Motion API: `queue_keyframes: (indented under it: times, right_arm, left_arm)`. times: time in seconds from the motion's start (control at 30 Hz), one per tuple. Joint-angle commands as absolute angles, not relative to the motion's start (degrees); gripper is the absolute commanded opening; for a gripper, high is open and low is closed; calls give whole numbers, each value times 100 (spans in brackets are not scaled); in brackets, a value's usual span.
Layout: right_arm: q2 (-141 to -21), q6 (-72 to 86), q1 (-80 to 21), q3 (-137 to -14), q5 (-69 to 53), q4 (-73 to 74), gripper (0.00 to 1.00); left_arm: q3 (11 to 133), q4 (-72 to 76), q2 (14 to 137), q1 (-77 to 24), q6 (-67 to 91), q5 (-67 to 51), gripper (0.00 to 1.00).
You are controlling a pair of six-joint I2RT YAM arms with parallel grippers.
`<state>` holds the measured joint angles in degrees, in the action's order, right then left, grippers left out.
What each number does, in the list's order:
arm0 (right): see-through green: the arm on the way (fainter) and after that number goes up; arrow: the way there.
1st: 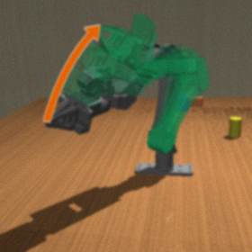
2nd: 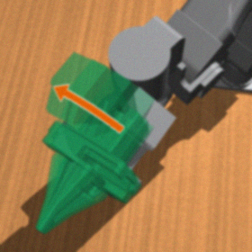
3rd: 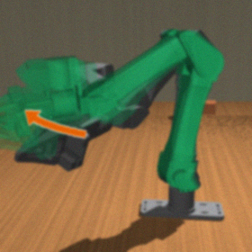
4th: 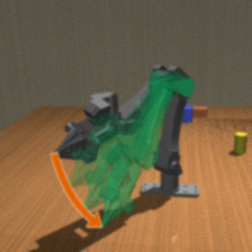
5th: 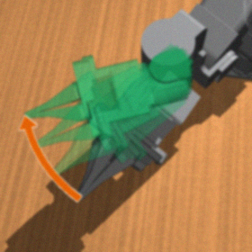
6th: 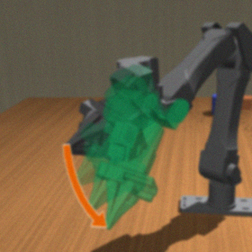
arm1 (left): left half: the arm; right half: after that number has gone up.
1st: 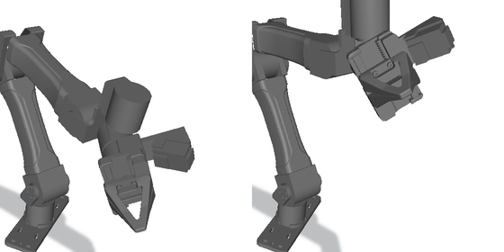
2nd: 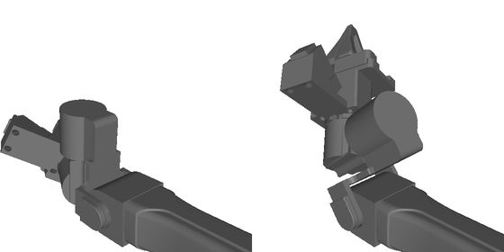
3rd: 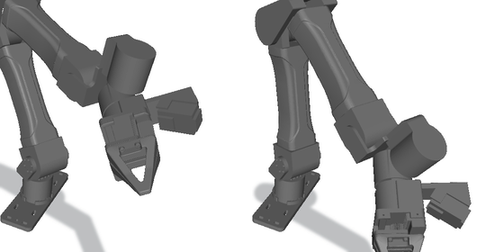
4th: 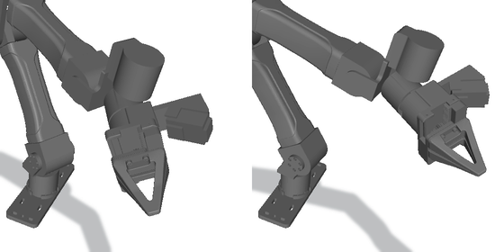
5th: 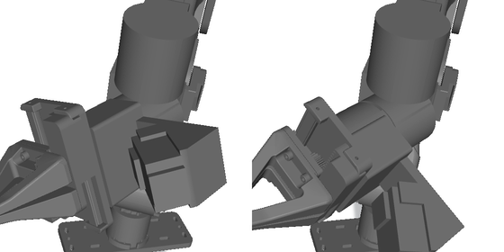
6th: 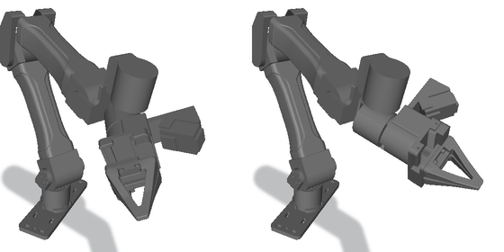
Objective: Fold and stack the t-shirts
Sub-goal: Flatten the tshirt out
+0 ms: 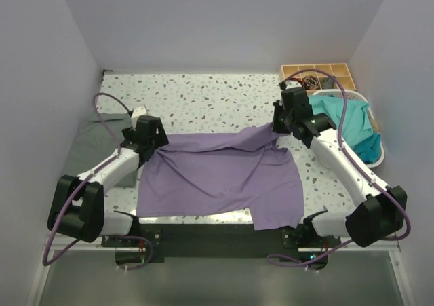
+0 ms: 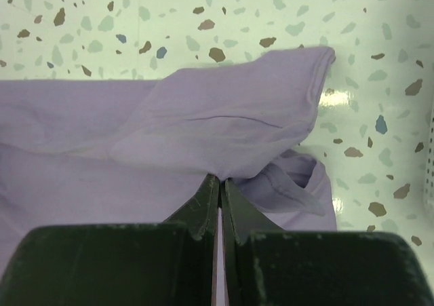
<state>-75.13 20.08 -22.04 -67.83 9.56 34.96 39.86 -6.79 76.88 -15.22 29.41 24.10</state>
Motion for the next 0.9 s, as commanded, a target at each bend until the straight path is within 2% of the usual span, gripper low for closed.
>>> queue_keyframes:
  times: [0.0, 0.27, 0.57, 0.87]
  right_arm:
    - [-7558, 1732, -2171, -7312, 1178, 3489, 0]
    - [-7541, 1573, -2153, -7409, 1213, 3577, 0]
    - [-7488, 1538, -2136, -7480, 1239, 3621, 0]
    - [-7497, 1529, -2127, -7427, 1275, 3612, 0]
  left_arm:
    - [4104, -756, 7541, -1231, 3208, 3295, 96]
    - [3929, -308, 7787, -370, 3190, 2665, 96]
    - [3885, 343, 8419, -132, 3313, 1935, 95]
    - [3665, 703, 8490, 0, 3393, 1652, 84]
